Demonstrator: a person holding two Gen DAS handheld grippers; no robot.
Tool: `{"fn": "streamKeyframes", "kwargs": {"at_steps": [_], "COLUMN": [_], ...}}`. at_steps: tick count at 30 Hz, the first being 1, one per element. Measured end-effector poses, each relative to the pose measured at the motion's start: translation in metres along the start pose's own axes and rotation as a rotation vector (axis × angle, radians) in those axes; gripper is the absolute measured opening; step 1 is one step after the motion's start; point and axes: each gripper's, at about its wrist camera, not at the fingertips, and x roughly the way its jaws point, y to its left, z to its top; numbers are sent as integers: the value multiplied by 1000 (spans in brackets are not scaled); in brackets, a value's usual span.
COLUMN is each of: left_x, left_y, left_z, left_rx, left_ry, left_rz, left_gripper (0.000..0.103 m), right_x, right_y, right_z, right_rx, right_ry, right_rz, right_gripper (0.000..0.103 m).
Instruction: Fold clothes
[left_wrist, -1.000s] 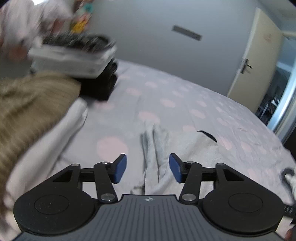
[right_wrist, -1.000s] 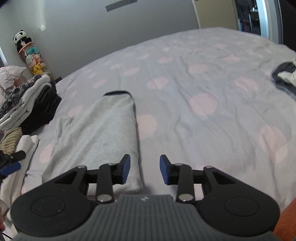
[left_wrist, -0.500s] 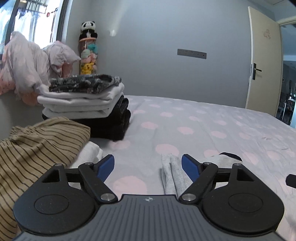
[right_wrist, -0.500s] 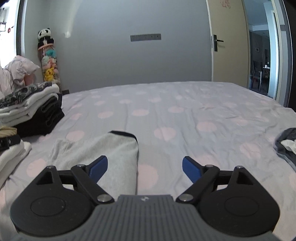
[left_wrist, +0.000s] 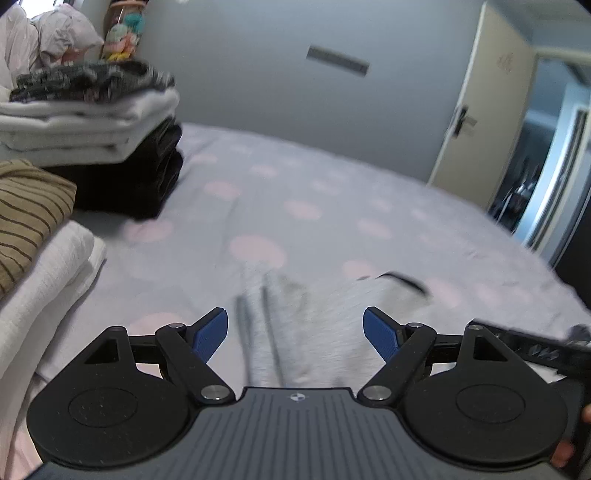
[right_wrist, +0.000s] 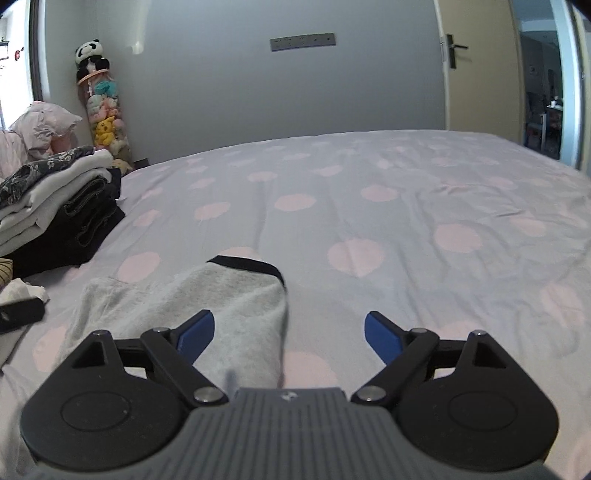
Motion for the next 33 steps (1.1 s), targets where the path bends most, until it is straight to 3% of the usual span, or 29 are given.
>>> {"fn": "streamKeyframes", "kwargs": {"at_steps": [11,15,20,26,30,32,33], "left_x": [79,83,87,91,90,87,86], "left_y": [37,35,25,15,15,14,13], "left_z": [1,1,-3,-2,-3,-2,-2], "left_rx": [-100,-66,1,48,40,42,45], "left_ry": [171,183,159,150,138,125,118], "left_rz": [-67,-64,-49,-65,-82,-91,-95], "left_gripper": [93,93,91,65,46,30,28], "right_x": [58,81,90,89,86,83,82], "right_y": [-12,-17,-3,5,8,9,8], "right_z": [-2,-5,-9,-11,-11,-11,-11], "right_rx": [95,136,48,4,-5,-2,4], "right_ry": [89,117,98,85,75,69,65], "right_rz": [105,124,104,105,136,151,155], "right_gripper": [90,89,88,70,45,28,19]}}
